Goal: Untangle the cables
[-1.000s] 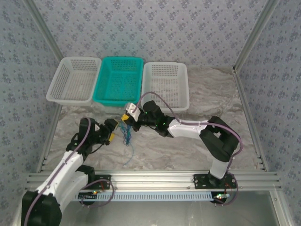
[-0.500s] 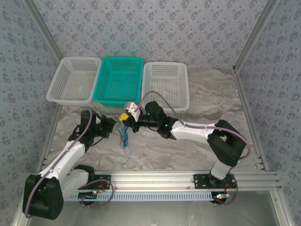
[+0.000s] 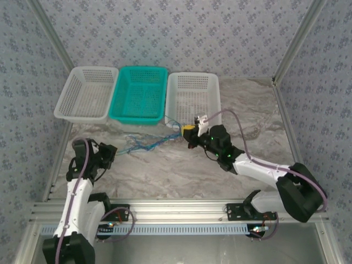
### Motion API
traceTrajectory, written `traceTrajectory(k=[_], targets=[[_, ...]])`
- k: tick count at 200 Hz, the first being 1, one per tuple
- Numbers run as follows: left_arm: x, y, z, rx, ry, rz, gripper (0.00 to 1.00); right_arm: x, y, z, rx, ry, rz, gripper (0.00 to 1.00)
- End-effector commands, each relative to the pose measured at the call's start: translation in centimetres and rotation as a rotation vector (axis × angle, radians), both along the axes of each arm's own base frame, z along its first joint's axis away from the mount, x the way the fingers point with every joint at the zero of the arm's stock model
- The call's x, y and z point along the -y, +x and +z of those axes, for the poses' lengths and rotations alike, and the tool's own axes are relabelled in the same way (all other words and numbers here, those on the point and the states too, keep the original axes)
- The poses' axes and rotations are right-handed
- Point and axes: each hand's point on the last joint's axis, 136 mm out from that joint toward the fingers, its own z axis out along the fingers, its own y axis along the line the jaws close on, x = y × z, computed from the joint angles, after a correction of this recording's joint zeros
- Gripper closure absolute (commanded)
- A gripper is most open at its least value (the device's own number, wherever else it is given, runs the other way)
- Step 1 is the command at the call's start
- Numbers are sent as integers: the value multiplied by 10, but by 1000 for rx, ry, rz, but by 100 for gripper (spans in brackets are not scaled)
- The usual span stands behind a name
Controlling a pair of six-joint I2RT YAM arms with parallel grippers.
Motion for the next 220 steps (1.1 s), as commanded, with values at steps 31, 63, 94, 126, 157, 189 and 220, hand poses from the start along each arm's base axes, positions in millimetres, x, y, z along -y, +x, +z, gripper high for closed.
traceTrajectory(k=[31,63,94,126,157,189,220], targets=[[-52,-15,-25,-139,172,86,100,109,14,11,-80,131,-469,100],[-35,10,-17,1,90,-8,100,107,1,3,-123,166,-419,100],[4,15,-16,56,143,-184,100,62,-10,4,-159,168,-234,100],[-1,-11,-42,-93,277,-171,100,25,-30,-31,-329,-6,-107,100],[-13,-27,-60,-140,300,-94,80,5,-44,-71,-608,-20,-174,66],[-11,-29,-59,-115,284,-79,56,-6,-54,-98,-610,-106,-274,26],[-20,-28,-42,-99,352,-80,35,-34,-64,-117,-630,-224,-163,29]])
